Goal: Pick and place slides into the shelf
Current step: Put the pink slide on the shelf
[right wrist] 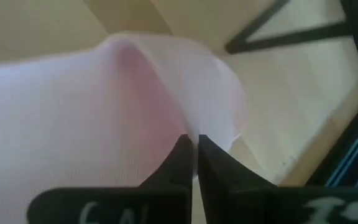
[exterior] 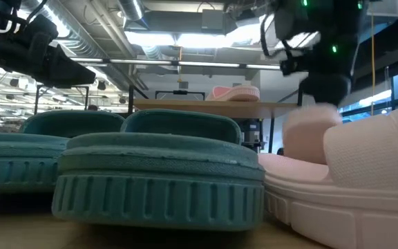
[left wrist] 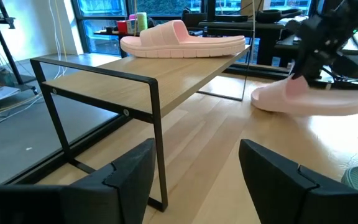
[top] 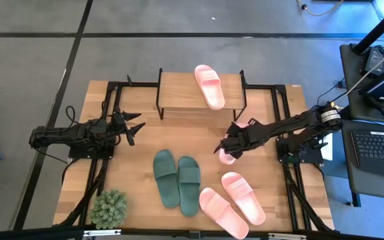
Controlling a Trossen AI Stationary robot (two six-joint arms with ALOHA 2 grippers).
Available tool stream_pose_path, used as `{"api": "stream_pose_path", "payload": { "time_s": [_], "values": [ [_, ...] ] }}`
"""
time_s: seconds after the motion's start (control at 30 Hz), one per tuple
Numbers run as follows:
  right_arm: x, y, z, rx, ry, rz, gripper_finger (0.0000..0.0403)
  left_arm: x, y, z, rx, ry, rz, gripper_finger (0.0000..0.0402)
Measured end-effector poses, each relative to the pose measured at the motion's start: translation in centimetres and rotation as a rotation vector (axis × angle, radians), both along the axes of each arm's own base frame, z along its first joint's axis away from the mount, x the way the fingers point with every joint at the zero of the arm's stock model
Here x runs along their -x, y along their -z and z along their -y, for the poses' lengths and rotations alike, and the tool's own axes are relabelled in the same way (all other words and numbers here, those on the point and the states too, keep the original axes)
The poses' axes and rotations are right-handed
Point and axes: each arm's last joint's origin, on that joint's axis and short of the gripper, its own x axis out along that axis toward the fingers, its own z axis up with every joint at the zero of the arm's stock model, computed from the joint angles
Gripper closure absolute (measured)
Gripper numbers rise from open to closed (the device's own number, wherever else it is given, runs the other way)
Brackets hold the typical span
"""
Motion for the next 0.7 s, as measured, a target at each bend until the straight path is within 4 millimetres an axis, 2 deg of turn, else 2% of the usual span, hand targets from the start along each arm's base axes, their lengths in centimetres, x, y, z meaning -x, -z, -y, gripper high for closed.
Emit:
{"api": "stream_pose_path", "payload": {
  "time_s": [0.17, 0.5, 0.7],
  "values": [
    [-1.5, -3.4, -1.4, -0.013, -0.084, 0.072, 0.0394, 0.0, 0.0, 0.0, 0.000, 0.000, 0.000, 0.0177],
    [-4.1, -12.4, -3.8, -0.013, -0.356, 0.301, 0.0394, 0.0, 0.0, 0.0, 0.000, 0.000, -0.001, 0.0177],
    [-5.2, -16.2, -3.4, 0.155, -0.485, 0.410, 0.0394, 0.0, 0.0, 0.0, 0.000, 0.000, -0.003, 0.0177]
  ]
}}
